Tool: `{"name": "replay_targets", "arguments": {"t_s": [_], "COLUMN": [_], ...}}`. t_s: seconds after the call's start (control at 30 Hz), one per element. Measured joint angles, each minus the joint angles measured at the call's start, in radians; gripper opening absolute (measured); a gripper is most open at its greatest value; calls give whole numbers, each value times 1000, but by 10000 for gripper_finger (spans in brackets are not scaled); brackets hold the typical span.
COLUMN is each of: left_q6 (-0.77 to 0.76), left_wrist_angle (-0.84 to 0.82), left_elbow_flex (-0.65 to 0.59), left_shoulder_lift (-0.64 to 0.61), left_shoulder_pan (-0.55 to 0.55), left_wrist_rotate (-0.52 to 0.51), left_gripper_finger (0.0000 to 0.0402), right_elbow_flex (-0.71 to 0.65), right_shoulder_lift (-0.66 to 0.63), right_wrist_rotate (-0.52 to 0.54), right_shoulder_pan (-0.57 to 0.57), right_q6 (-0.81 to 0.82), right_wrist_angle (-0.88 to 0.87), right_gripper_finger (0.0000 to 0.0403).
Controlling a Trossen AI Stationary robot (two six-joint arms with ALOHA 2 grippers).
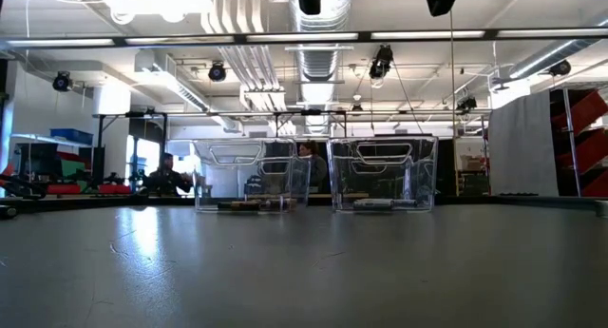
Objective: Sort batteries
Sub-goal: Put the white battery into the right transparent bin
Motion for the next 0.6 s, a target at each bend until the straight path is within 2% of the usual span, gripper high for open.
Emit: {"name": "replay_targets", "arguments": {"t_s": [0.2,0.27,0.43,0.6], "left_q6": [37,79,123,117], "left_wrist_angle": [-54,-120,-311,-518], "left_elbow_flex": [-4,-8,-9,-42], "left_shoulder_lift": [-33,-73,-238,-410], "left_shoulder_pan": [-5,-9,-25,-81], "left_wrist_rotate": [-6,-10,-12,-10], "left_gripper_finger": [29,43,86,112], "right_elbow_flex": [3,38,228,519], "right_shoulder_lift": [0,0,21,101], "right_wrist_rotate": [-9,-7,-5,-4], "right_shoulder_pan": [-10,-19,-57,-141], "right_q6": [23,43,56,-9], "right_wrist_angle": [-12,-87,-412,-790], "right_gripper_finger": [29,29,29,29]}}
